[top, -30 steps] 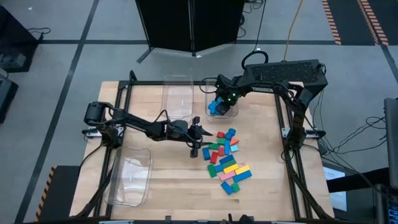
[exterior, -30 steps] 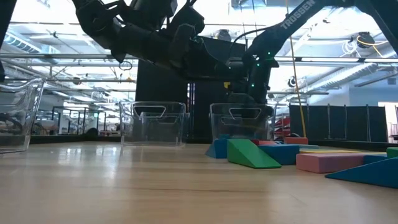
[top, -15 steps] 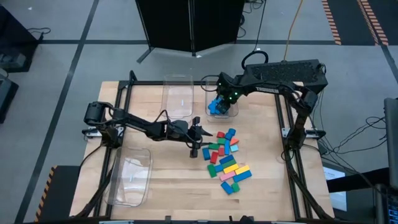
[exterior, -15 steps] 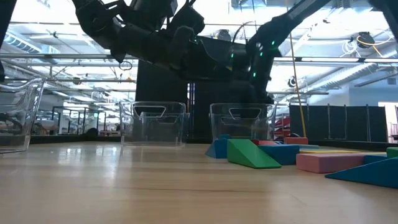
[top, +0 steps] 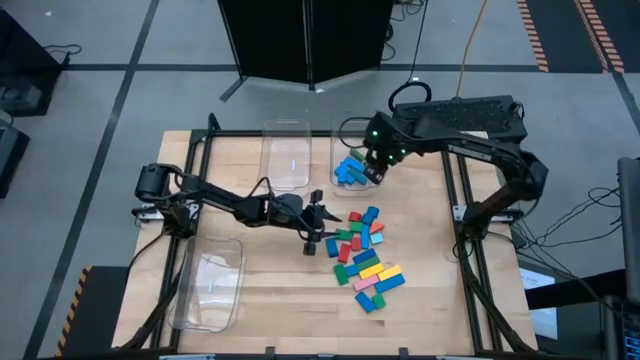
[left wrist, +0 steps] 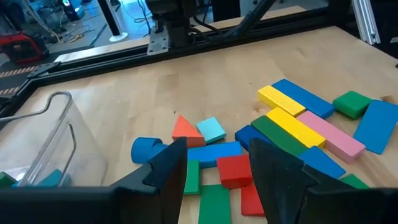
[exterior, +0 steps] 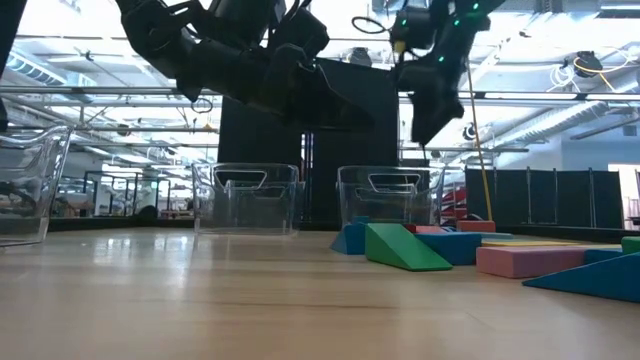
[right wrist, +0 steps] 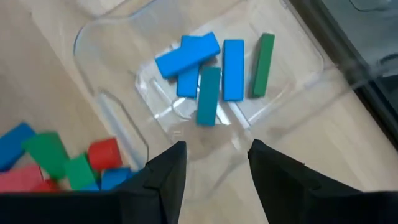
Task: Sort blocks by size
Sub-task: Put the blue rectangular block into the top right transparent bin
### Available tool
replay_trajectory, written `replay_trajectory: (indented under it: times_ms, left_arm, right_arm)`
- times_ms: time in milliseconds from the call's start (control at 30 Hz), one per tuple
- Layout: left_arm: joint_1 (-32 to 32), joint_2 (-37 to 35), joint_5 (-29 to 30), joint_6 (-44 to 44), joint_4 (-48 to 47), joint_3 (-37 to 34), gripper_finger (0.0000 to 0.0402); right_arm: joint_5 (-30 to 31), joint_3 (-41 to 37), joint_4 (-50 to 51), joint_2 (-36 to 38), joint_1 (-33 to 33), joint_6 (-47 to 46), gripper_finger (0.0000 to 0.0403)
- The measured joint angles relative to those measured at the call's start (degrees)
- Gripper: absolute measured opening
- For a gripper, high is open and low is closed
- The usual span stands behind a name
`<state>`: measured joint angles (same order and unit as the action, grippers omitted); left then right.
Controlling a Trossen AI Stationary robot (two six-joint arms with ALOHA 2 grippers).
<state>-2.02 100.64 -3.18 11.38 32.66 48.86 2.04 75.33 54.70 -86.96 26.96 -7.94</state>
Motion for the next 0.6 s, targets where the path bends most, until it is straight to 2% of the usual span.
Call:
replay_trajectory:
  times_ms: [300, 600]
  left_arm:
    - [-0.1, 0.0, 0.0, 0.0, -0.7, 0.0, 0.0173]
    - [-1.4, 0.0, 0.1, 1.6, -0.8, 0.0, 0.0173]
  right_arm:
    - [1.5, 0.0, 4.1, 5.2, -6.4, -2.6, 0.0169]
    - [2.0, 0.0, 7.4, 5.9, -15.6, -5.5, 0.0169]
